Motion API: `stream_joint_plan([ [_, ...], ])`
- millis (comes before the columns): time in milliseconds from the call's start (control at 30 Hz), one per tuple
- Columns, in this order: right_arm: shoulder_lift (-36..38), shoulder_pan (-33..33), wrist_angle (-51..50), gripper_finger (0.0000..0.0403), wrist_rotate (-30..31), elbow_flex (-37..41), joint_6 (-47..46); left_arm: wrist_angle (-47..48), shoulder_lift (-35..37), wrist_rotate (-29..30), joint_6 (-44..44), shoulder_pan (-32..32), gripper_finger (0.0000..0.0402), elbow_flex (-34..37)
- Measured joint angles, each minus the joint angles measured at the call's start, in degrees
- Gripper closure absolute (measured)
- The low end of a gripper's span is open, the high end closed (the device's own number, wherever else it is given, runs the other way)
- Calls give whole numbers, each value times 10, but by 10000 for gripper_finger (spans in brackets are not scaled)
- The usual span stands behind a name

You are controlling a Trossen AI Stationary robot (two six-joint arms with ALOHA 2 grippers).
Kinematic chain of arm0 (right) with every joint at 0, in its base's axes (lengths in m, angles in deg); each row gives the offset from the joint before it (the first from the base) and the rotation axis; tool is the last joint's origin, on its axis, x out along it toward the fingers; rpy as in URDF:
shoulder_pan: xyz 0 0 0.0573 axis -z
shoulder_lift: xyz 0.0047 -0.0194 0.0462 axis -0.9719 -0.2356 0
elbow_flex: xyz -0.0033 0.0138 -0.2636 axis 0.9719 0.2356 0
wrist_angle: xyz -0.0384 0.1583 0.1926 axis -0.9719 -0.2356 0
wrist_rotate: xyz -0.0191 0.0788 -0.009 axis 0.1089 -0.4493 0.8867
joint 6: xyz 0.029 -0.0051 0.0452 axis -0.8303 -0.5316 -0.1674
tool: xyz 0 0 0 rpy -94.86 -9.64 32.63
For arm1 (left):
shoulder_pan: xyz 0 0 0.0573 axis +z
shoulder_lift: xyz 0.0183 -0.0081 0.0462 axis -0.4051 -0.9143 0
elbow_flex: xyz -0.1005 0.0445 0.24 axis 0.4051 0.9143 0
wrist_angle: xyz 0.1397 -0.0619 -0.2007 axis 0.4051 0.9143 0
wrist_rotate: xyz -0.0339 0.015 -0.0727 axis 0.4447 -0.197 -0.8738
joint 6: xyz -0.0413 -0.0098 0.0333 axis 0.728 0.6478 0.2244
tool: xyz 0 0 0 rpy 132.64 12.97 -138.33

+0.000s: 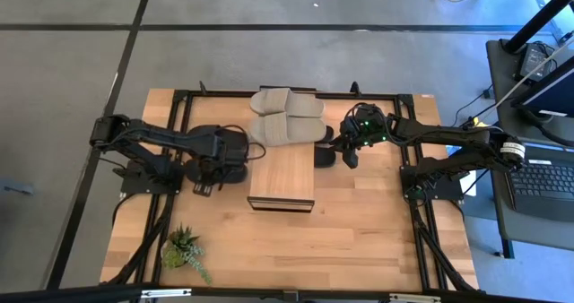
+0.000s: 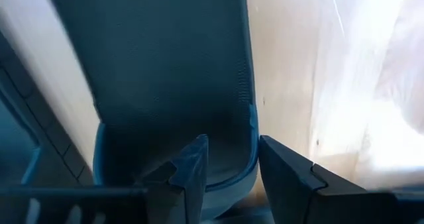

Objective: Pick and place slides into the shelf
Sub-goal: Put the bottom left black slide under the shelf

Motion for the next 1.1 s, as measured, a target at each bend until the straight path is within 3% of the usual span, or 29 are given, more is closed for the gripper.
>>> stream_joint_plan([
  [700, 0, 0, 0, 306, 0, 0, 2, 42, 0, 33, 21, -47, 279, 3],
  [1100, 0, 0, 0, 306, 0, 0, 2, 46, -1, -10, 86, -47, 393, 3],
])
